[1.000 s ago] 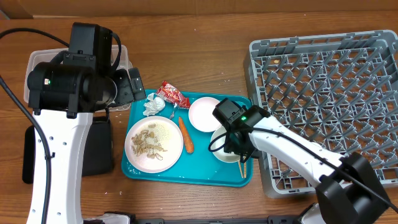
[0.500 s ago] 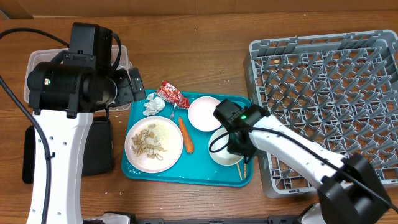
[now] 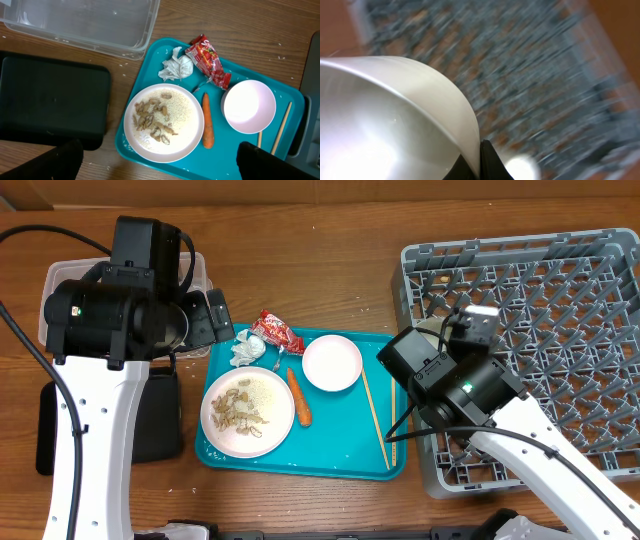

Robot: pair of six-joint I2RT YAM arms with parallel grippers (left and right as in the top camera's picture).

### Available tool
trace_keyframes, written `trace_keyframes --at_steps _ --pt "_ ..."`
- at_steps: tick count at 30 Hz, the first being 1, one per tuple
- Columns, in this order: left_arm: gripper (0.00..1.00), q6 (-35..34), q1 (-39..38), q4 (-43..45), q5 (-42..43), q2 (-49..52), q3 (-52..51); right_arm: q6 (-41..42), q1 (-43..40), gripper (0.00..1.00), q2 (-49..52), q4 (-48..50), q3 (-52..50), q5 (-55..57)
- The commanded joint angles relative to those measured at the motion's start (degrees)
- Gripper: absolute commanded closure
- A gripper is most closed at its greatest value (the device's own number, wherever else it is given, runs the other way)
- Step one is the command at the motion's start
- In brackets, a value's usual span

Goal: Sort waste into correct bins and load items into the dishwasher
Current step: 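Carry the bowl into the gray rack and set it down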

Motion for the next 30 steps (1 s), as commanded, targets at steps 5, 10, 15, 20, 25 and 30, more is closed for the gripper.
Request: trace_keyframes --at_steps 5,10,15,20,25,30 --pt "0.00 -0.81 0.28 0.11 -0.37 0.35 0.59 -0.11 -8.50 0.96 4.52 0.00 0.24 22.23" --pt "0.00 -0.81 0.28 0.13 -0.37 0.35 0.59 -0.17 -16.68 0.96 10.27 2.95 0.24 24.68" --pt "0.00 -0.81 0.28 0.11 -0.37 0.35 0.59 -7.43 -21.79 0.96 15.34 13.68 0.24 25.07" --pt "0.00 -0.81 0.28 0.11 -0.37 0.35 0.59 -16.65 -25.99 0.92 19.45 24.74 0.24 24.98" --pt "0.00 -0.81 0.28 0.11 -0.37 0.35 0.59 -26.10 -28.20 0.89 23.43 32.46 0.24 21.49" --pt "0.00 -0.81 0.28 0.11 -0.37 0.35 0.59 -28.76 -28.13 0.89 26.53 34.64 0.24 21.35"
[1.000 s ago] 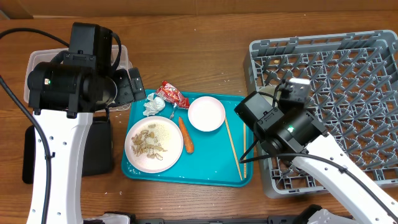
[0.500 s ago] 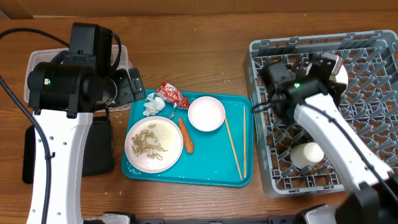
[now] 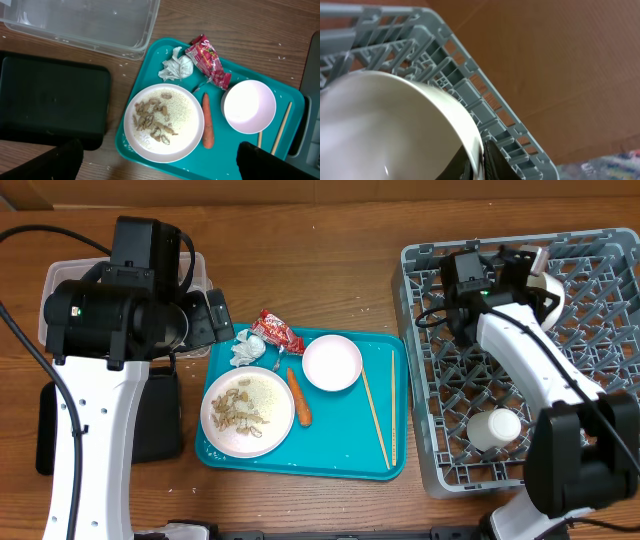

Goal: Sort waste into correct bins and load items into the dishwasher
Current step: 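Carry the bowl into the gray rack and set it down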

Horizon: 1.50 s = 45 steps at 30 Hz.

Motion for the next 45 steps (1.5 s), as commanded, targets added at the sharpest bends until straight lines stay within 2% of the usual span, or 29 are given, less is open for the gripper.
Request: trace_keyframes --at_steps 1,8,10,11,23,27,45 --pt "0.00 -0.81 0.28 0.11 -0.37 0.35 0.59 -4.11 0.13 0.89 1.68 0.68 0.33 -0.76" --pt "0.00 -0.81 0.28 0.11 -0.37 0.35 0.59 -4.42 1.79 0.89 3.06 0.68 0.33 -1.25" --pt "0.00 -0.81 0.28 0.11 -0.37 0.35 0.59 -4.39 2.69 0.96 3.06 0.70 0.33 -0.98" --pt "0.00 -0.81 0.28 0.11 -0.37 0.35 0.59 -4.39 2.73 0.96 3.06 0.70 0.33 -0.66" --pt "0.00 -0.81 0.28 0.11 -0.37 0.35 0.59 -7.17 1.90 0.96 3.02 2.82 0.55 15.02" --pt "0.00 -0.81 0.28 0.11 -0.37 0.35 0.59 -10.67 1.79 0.96 3.02 4.13 0.55 11.32" --pt "0.00 -0.81 0.28 0.11 -0.37 0.35 0.59 -10.60 2.01 0.96 3.04 4.24 -3.13 6.91"
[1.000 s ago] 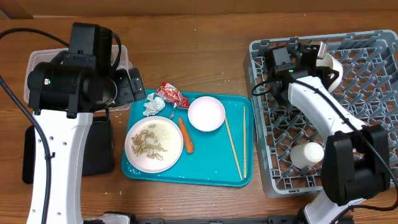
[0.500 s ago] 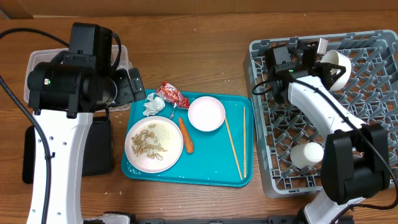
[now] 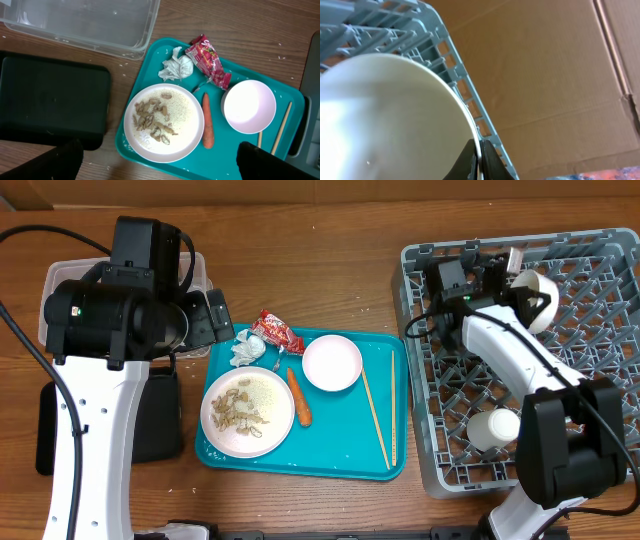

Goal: Sort waste into correct bins and load items into the dishwasher
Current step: 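Carry the bowl into the gray rack and set it down, then move the right gripper back to the pink bowl and grasp it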

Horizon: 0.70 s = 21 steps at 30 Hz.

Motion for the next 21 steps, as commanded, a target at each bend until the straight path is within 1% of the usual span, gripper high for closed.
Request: trace_keyframes --at_steps 1,4,10,12,13,14,15,16,18,19,20,21 --pt "0.00 -0.81 0.28 0.09 -0.35 0.35 0.59 -0.02 0.00 0.96 0.39 0.55 -0.63 -0.55" --pt "0.00 -0.81 0.28 0.09 -0.35 0.35 0.59 -0.02 0.57 0.96 0.39 0.52 -0.63 -0.57" --pt "0.00 -0.81 0.28 0.09 -0.35 0.35 0.59 -0.02 6.03 0.96 0.50 0.83 -0.66 -1.31" --pt "0.00 -0.81 0.28 0.09 -0.35 0.35 0.59 -0.02 7.41 0.95 0.61 1.07 -0.68 -1.64" --pt "0.00 -0.81 0.28 0.09 -0.35 0.35 0.59 -0.04 8.00 0.92 0.66 1.05 -0.68 -1.57" --pt "0.00 -0.81 0.28 0.09 -0.35 0.35 0.59 -0.20 8.46 0.87 0.66 1.03 -0.68 -1.40" --pt "0.00 -0.81 0.28 0.09 -0.35 0.35 0.59 -1.29 8.92 0.80 0.66 1.01 -0.68 -1.40" --pt "0.00 -0.81 0.28 0.09 -0.35 0.35 0.59 -2.36 9.38 0.69 0.66 1.01 -0.66 -1.38" --pt "0.00 -0.81 0.28 0.09 -0.35 0.35 0.59 -3.50 10.73 0.53 0.57 0.90 -0.37 -0.94" --pt "0.00 -0.81 0.28 0.09 -0.35 0.35 0.59 -3.89 12.09 0.42 0.48 0.52 0.09 -0.98" --pt "0.00 -0.81 0.28 0.09 -0.35 0.35 0.59 -3.87 12.79 0.34 0.37 0.52 0.37 -1.03" --pt "0.00 -0.81 0.28 0.09 -0.35 0.35 0.59 -3.87 14.05 0.28 0.11 0.31 0.90 -1.66"
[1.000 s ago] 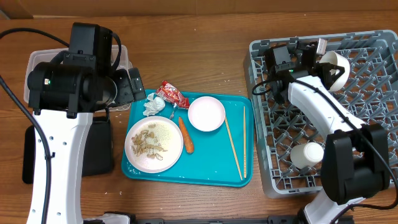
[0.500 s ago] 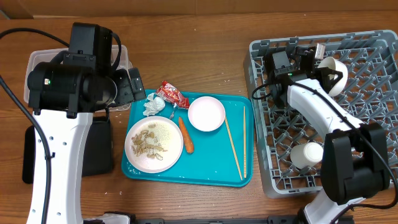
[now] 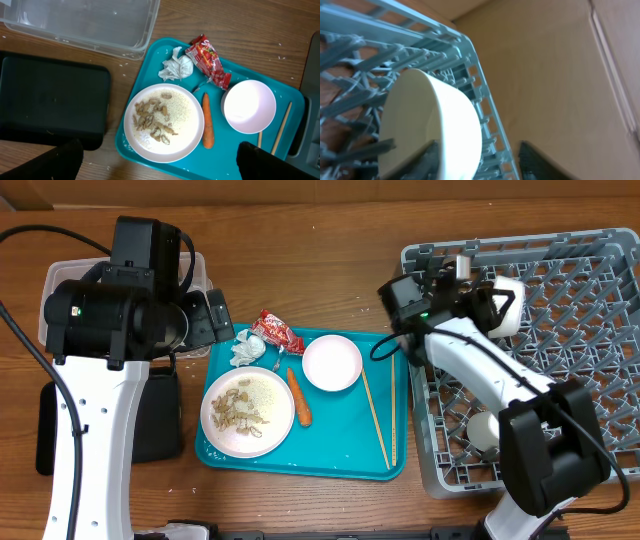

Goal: Sort waste into correct bins and load items into the dishwasher
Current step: 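Move the right gripper back to the pink bowl and grasp it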

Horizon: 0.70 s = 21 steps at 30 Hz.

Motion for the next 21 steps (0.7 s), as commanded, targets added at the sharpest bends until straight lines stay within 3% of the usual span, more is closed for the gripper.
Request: trace_keyframes --at_steps 1,4,7,12,16,21 --pt "0.00 -0.81 0.31 0.09 -0.37 0.35 0.59 -0.63 3.74 0.26 -0.35 -0.26 1.99 -1.40" --pt "0.00 -0.81 0.31 0.09 -0.37 0.35 0.59 -0.61 7.78 0.20 -2.01 -3.41 5.40 -9.62" --pt "0.00 -0.81 0.31 0.09 -0.37 0.35 0.59 -0.50 11.63 0.20 -4.42 -8.98 11.23 -24.28" --pt "0.00 -0.81 0.31 0.09 -0.37 0.35 0.59 6.45 14.80 0.25 -8.94 -18.32 23.47 -56.24" --pt "0.00 -0.81 0.31 0.09 -0.37 0.35 0.59 10.38 13.62 0.35 -10.71 -20.79 25.64 -80.30" --pt "0.00 -0.81 0.31 0.09 -0.37 0.35 0.59 17.46 12.74 0.38 -9.25 -23.93 21.97 -86.23"
